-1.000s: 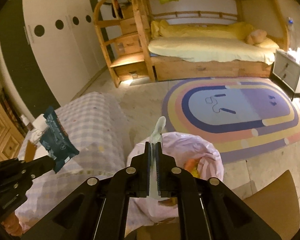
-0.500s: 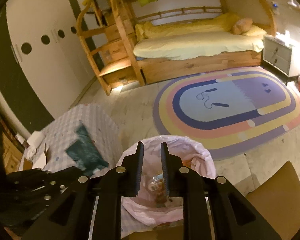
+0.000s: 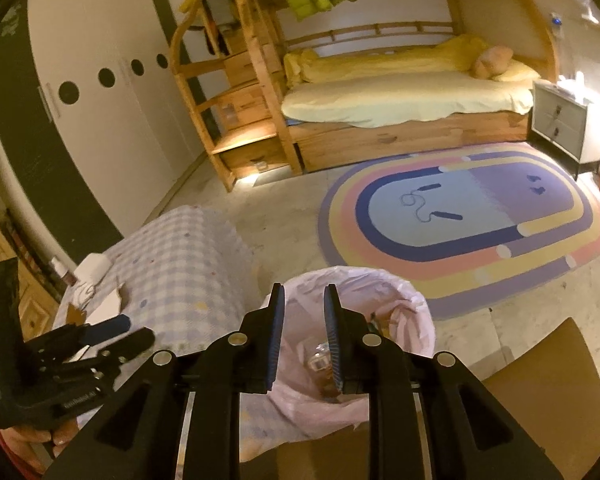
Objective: Collect trash
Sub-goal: 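Move both open tools back over the table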
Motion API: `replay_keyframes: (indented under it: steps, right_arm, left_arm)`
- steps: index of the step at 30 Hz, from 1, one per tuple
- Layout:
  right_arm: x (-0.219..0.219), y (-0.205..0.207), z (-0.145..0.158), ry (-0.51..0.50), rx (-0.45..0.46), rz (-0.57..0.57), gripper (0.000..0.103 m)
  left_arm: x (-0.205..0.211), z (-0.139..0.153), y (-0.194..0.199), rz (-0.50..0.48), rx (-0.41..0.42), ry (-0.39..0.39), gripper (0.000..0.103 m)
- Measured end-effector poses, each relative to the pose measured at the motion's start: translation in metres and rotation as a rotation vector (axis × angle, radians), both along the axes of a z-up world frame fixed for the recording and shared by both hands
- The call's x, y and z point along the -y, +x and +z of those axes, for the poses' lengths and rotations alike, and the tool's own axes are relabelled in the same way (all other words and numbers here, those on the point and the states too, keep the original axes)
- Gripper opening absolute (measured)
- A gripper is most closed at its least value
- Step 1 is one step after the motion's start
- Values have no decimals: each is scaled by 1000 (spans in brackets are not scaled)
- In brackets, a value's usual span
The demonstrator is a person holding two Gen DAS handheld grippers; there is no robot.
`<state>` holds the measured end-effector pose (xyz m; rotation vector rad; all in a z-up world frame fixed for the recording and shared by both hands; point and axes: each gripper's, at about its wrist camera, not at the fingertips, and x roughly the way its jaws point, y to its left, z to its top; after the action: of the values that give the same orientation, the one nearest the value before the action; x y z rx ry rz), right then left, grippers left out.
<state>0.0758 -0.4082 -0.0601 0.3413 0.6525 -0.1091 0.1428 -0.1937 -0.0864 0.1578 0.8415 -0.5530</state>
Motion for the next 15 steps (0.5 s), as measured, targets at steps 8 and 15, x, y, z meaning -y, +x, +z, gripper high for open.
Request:
replay_keyframes:
  steps: [8, 15]
  right_arm:
    - [-47, -12, 24, -34, 41, 94, 23]
    - [-103, -10, 36, -69, 71, 216, 36]
  left_arm:
    - [-61, 30, -27, 114, 81, -31, 54]
    - [-116, 42, -50, 212, 129, -39, 58]
